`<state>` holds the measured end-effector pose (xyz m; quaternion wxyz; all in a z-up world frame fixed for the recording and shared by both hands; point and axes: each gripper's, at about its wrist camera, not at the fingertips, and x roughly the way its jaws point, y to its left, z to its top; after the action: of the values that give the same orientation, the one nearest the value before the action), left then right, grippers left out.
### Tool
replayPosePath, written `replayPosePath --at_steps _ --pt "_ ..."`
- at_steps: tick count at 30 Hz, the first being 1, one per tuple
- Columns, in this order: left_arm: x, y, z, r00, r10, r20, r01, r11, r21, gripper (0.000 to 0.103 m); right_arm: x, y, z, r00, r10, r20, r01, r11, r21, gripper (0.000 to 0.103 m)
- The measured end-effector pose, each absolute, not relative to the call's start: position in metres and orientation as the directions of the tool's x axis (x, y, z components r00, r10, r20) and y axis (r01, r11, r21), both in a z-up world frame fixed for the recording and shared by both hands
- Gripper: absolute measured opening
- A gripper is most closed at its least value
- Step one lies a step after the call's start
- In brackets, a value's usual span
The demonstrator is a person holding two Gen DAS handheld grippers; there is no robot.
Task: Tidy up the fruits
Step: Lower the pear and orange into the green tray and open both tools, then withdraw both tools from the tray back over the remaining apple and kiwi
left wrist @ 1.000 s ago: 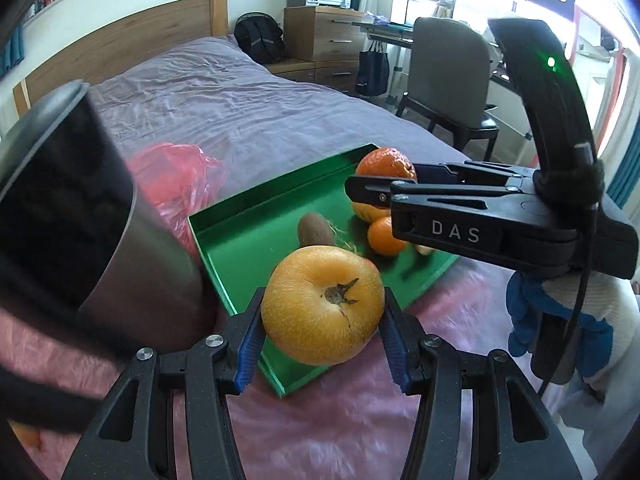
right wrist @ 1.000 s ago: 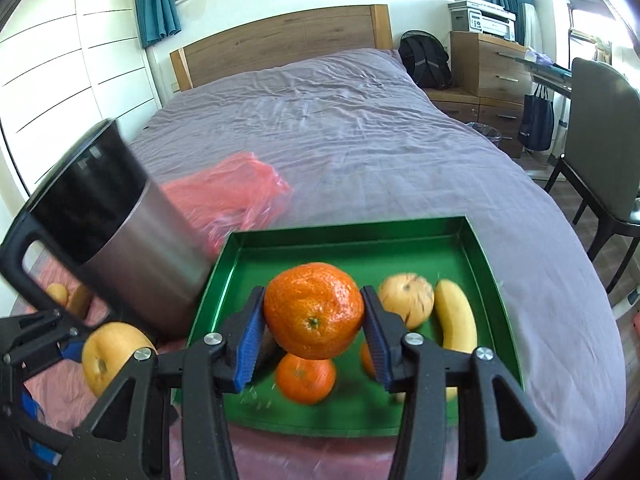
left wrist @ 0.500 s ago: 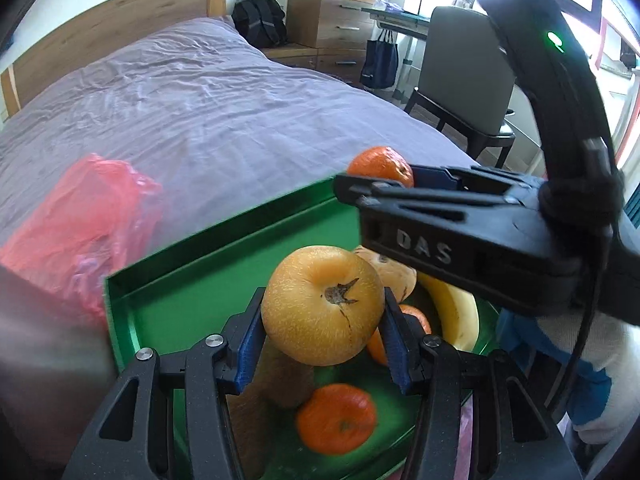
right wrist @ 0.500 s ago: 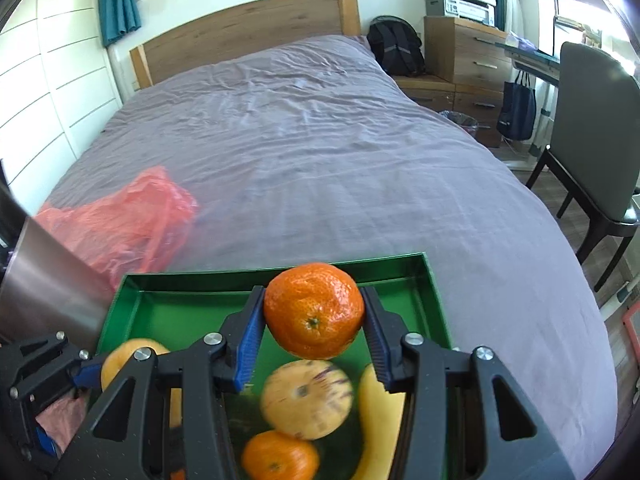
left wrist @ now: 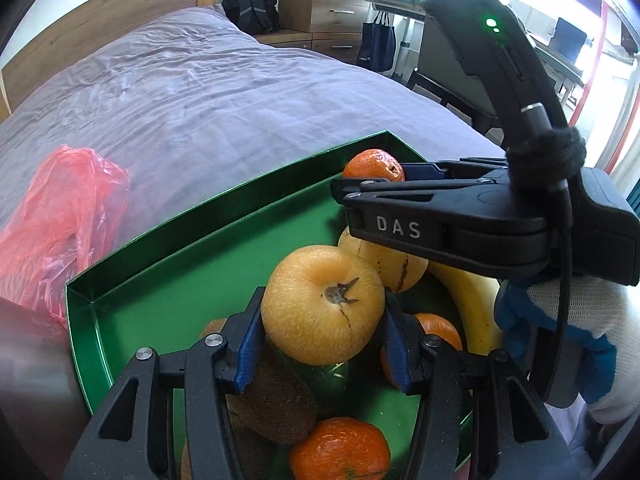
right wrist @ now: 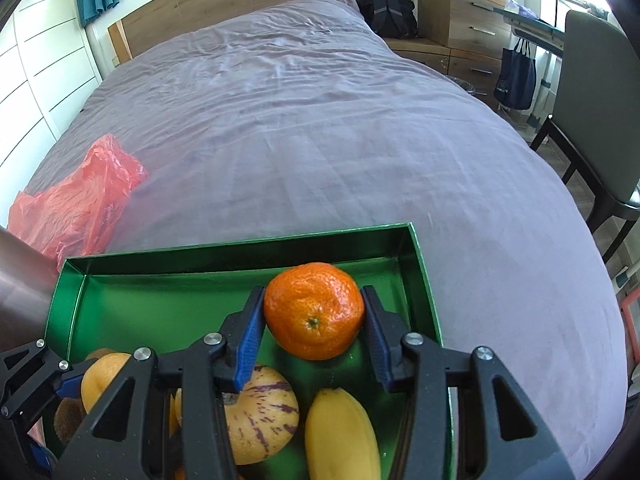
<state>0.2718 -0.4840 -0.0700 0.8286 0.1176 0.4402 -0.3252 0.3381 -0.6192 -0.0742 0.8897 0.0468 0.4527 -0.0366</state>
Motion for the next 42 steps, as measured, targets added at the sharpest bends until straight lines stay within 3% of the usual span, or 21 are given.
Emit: replayPosePath --at_steps 12,14,15,18,27,31,34,42 --pt "0.276 -0.482 -0.068 0.423 -0.392 -0.817 0.625 0.779 -0.050 0.049 0.340 -0.619 -0.077 0.570 -0.048 -0.820 0.126 0.992 0.030 0.060" --pt "0.275 -0.481 -0.063 0.443 -0.386 -0.809 0.620 0.784 -0.035 0.058 0.340 -0.617 -0.076 0.565 -0.054 -0.823 0.129 0.991 0.023 0.062" --pt "0.274 -0.480 -0.060 0.450 -0.384 -0.806 0.618 0.785 -0.030 0.060 0.340 -0.616 -0.076 0.561 -0.059 -0.826 0.129 0.991 0.017 0.069" --pt "0.271 -0.476 -0.050 0.446 -0.390 -0.805 0.618 0.785 -0.038 0.060 0.339 -0.611 -0.072 0.550 -0.075 -0.832 0.130 0.992 -0.004 0.074" --pt "0.238 -0.443 0.022 0.492 -0.433 -0.755 0.631 0.775 -0.034 0.064 0.297 -0.591 -0.001 0.605 -0.107 -0.789 0.142 0.990 -0.025 0.093" --pt "0.212 -0.411 0.063 0.518 -0.460 -0.721 0.636 0.771 -0.035 0.065 0.271 -0.577 0.027 0.619 -0.121 -0.776 0.145 0.989 -0.038 0.095" --pt "0.190 -0.381 0.092 0.555 -0.470 -0.686 0.632 0.775 -0.019 0.073 0.242 -0.565 0.048 0.638 -0.121 -0.761 0.149 0.988 -0.032 0.099" --pt "0.144 -0.293 0.130 0.634 -0.437 -0.638 0.573 0.819 0.009 0.073 0.172 -0.527 0.078 0.662 -0.109 -0.742 0.148 0.989 -0.013 0.103"
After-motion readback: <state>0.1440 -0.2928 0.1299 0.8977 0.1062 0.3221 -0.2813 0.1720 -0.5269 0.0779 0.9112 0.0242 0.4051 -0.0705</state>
